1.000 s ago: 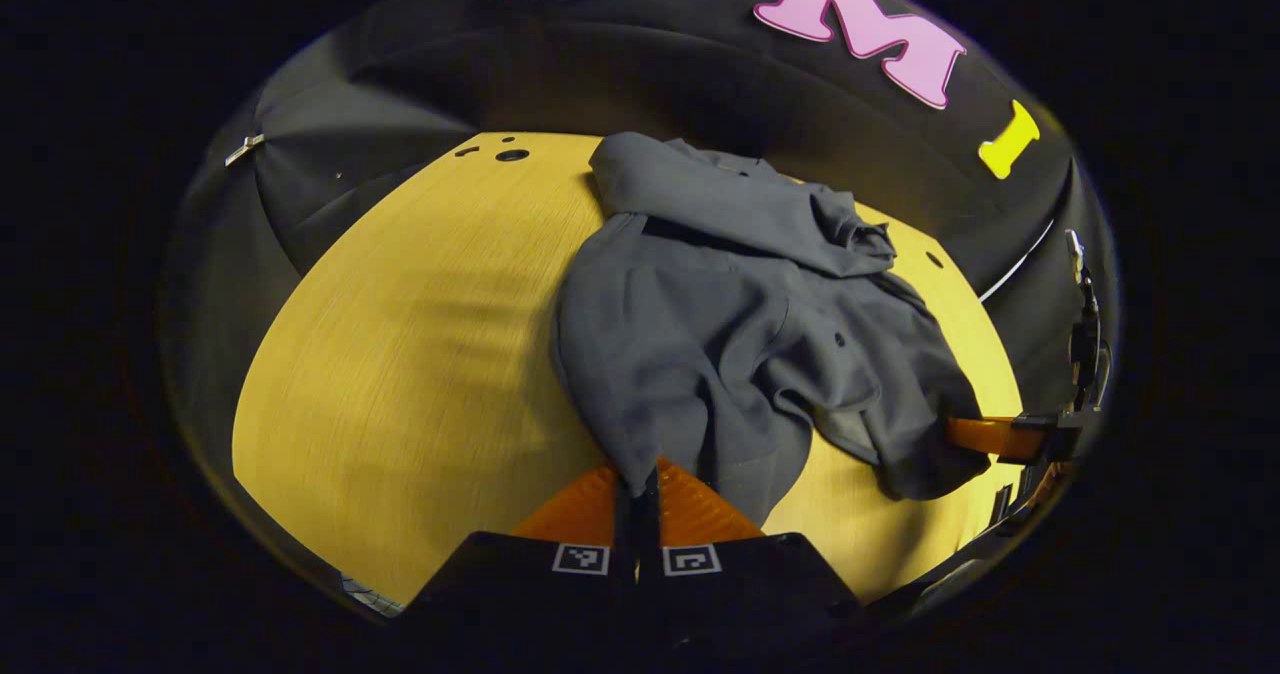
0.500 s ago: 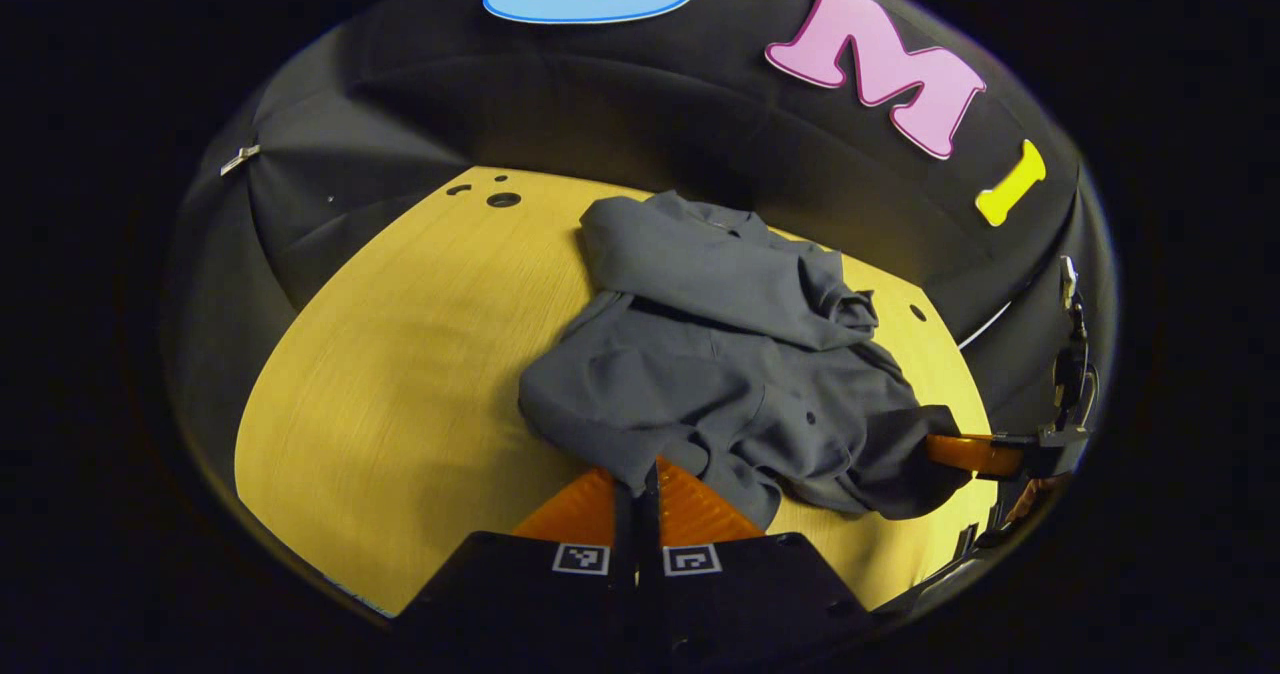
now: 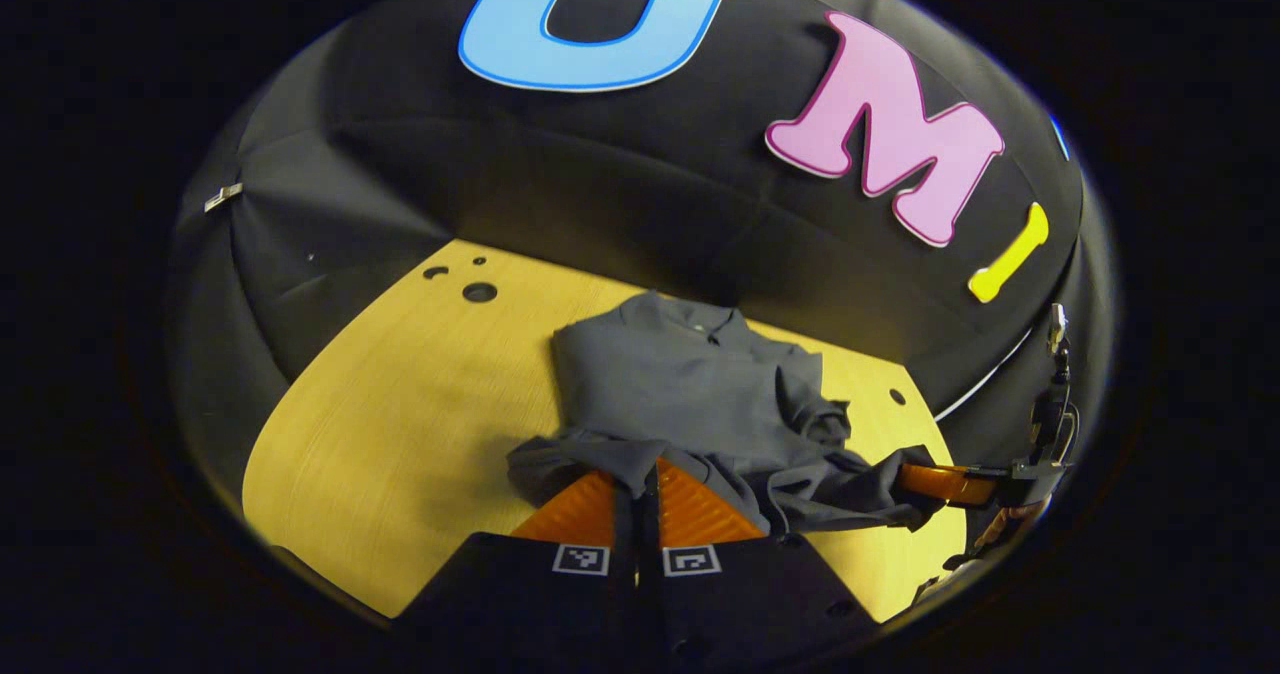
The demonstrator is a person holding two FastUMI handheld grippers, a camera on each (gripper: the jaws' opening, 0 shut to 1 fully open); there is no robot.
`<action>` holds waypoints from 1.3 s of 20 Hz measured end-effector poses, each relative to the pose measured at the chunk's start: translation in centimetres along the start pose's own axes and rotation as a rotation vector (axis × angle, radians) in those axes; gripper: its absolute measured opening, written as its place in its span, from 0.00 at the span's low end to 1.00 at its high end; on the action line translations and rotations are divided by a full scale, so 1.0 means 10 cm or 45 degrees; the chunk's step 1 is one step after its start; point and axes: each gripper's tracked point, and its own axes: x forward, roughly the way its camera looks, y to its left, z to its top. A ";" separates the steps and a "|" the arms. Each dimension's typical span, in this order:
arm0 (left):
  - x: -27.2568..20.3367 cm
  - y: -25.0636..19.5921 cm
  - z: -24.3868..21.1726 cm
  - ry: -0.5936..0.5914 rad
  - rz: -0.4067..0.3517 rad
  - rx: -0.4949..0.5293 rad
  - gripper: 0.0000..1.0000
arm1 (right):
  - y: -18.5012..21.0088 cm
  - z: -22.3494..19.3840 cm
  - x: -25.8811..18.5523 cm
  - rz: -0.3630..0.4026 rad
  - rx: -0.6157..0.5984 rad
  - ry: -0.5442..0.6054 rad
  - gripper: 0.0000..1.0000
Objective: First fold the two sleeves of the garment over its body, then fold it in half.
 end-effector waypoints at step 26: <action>2.34 0.42 1.43 -0.279 0.008 -0.110 0.05 | -0.35 1.56 1.95 -0.162 0.121 -0.323 0.05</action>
